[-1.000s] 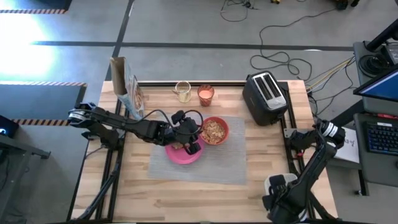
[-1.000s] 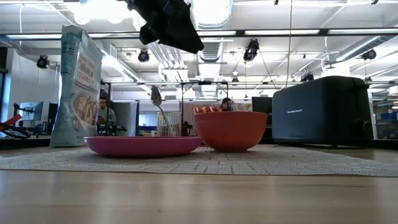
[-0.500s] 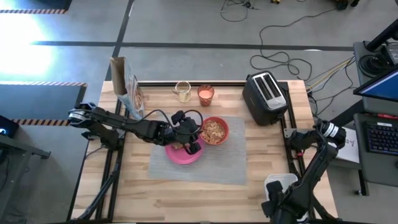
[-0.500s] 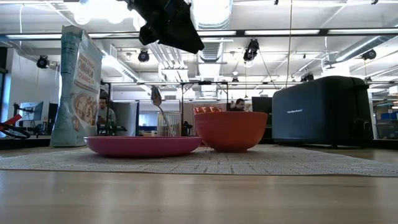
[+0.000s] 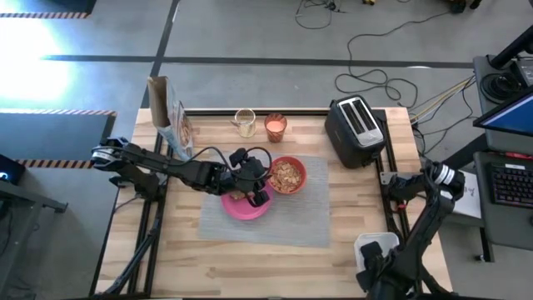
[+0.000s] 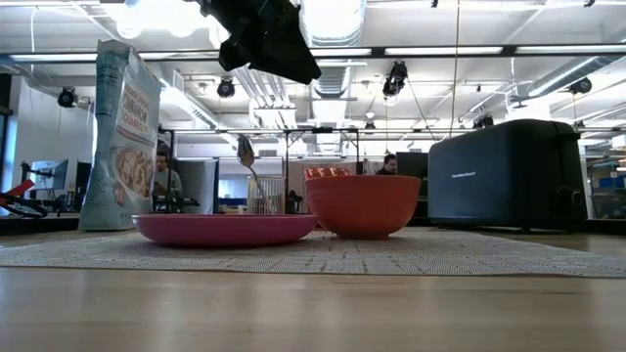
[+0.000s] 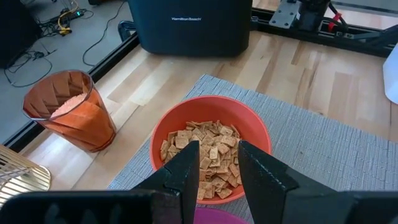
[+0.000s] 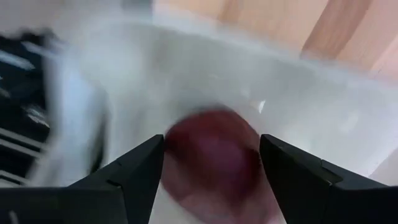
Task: Arrange a breakfast setting
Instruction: Put the apple on the gray placemat to the bottom right of the pink plate and red bowl
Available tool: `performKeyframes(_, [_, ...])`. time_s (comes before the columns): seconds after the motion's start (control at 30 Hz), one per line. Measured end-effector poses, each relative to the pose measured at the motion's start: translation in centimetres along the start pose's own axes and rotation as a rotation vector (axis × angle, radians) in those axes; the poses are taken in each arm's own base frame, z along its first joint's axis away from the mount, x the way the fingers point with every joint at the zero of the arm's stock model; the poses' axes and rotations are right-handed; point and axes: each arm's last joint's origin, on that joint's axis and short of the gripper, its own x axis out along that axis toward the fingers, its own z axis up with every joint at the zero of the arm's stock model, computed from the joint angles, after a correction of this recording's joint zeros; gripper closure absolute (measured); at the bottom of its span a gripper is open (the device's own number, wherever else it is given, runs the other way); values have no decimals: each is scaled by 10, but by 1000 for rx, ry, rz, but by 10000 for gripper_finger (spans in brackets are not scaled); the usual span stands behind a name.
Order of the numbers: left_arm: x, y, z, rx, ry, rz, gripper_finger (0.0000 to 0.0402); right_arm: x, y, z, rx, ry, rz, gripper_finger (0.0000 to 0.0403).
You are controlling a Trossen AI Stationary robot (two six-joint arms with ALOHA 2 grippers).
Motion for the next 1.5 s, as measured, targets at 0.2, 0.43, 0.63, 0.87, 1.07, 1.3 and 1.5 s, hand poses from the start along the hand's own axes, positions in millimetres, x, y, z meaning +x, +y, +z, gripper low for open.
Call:
performKeyframes(0.2, [0, 0, 0, 0, 0, 0, 307, 18, -9, -13, -2, 66, -43, 149])
performKeyframes(0.43, [0, 0, 0, 0, 0, 0, 307, 25, -15, -16, 17, 86, -69, 149])
performKeyframes(0.63, [0, 0, 0, 0, 0, 0, 307, 13, -5, -10, -4, 51, -29, 149])
performKeyframes(0.87, [0, 0, 0, 0, 0, 0, 307, -3, 8, -3, 19, 3, 19, 149])
performKeyframes(1.07, [0, 0, 0, 0, 0, -1, 307, -17, 18, 2, 31, -23, 71, 149])
performKeyframes(1.3, [0, 0, 0, 6, 0, -1, 307, -23, 19, -2, 36, 49, 86, 149])
performKeyframes(1.5, [0, 0, 0, 8, 1, -1, 307, -23, 14, -7, 51, 104, 31, 149])
